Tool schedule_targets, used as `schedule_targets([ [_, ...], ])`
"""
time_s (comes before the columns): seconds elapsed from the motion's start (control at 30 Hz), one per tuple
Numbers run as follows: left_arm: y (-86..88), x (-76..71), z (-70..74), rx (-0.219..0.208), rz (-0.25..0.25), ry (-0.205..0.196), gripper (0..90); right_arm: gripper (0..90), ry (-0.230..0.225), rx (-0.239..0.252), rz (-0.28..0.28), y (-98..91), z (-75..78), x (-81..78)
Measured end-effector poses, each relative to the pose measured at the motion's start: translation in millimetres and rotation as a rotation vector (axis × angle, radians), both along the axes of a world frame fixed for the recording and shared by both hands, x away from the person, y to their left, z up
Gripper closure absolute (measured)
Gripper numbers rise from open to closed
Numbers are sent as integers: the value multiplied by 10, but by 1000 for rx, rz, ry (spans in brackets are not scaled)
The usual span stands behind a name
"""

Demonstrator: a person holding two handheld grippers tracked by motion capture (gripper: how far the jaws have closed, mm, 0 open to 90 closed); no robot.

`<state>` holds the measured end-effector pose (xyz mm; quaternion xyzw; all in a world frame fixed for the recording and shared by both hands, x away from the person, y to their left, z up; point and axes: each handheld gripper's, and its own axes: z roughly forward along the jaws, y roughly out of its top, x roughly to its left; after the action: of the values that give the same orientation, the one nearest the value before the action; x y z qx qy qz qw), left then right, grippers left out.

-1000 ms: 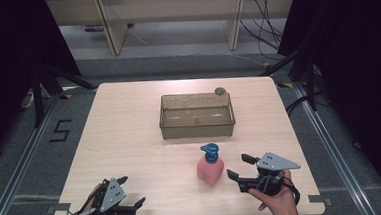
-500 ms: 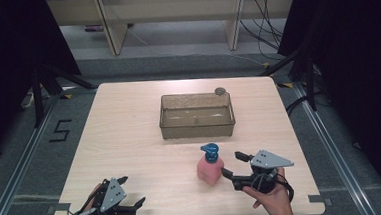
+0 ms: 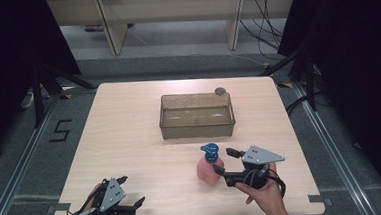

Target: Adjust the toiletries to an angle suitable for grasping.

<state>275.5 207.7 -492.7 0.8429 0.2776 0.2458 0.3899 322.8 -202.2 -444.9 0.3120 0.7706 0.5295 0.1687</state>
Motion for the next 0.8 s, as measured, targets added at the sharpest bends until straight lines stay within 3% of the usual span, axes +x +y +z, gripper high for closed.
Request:
schedule_targets([
  [0.1,-8,0,-11,-3,10,-10,148,286,-14,-4,2,29,0,18],
  [0.3,-6,4,-8,-19,7,0,148,290,2,2,19,95,2,54],
  [0.43,4,6,-1,4,0,1,148,295,11,13,0,120,6,69],
  [0.47,-10,2,-10,-20,5,1,148,298,0,5,12,118,5,86],
  [0.53,-5,2,-7,-13,4,2,147,303,-3,-3,9,124,7,93],
  [0.6,-24,1,-27,-40,16,-4,148,314,-11,0,18,142,-3,110],
  [0.63,-24,1,-27,-40,16,-4,147,316,1,6,18,151,-4,106],
  [0.67,-23,-2,-19,-20,16,-3,147,321,-13,-10,18,143,0,114],
  [0.73,-30,-6,-16,-25,15,-3,148,324,-18,4,27,154,-4,127],
  [0.8,-16,3,-5,-1,8,-3,148,330,10,13,30,165,-2,126],
])
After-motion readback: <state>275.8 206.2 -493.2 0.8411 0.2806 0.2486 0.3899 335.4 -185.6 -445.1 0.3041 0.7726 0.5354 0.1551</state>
